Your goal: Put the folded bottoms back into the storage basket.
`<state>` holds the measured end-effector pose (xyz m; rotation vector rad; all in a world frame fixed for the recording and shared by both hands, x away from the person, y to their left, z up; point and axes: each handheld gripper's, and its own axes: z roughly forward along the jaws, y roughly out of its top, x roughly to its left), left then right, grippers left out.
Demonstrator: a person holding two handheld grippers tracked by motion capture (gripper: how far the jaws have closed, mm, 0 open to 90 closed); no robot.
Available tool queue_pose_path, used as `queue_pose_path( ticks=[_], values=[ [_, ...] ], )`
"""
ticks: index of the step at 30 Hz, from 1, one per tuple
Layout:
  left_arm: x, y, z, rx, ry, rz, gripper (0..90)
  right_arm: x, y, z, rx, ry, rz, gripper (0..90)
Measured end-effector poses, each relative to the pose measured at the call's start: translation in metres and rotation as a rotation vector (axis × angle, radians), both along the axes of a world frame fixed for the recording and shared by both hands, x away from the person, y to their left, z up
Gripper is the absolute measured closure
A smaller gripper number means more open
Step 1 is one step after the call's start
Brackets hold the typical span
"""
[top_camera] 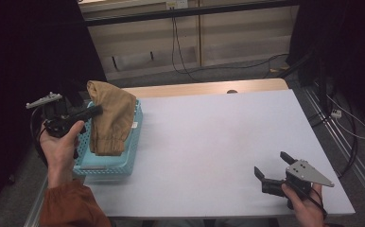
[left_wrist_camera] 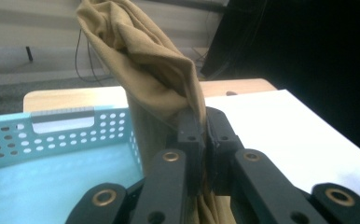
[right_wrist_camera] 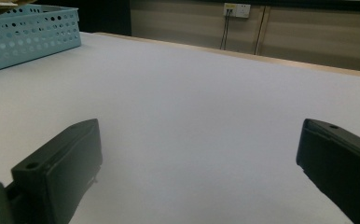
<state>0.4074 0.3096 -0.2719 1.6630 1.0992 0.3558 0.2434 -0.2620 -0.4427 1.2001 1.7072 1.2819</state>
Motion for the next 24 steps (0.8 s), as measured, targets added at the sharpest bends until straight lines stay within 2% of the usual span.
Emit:
queue_pose_path(
  ticks=[14,24],
  values=[
    [0.009,0.009,-0.015,-0.011,0.060,0.024,86.3,0.000,0.000,0.000,-0.002,0.001,0.006,0.1],
    [0.015,0.010,-0.025,-0.023,0.091,0.019,86.3,0.000,0.000,0.000,-0.002,0.001,0.005,0.1]
  ],
)
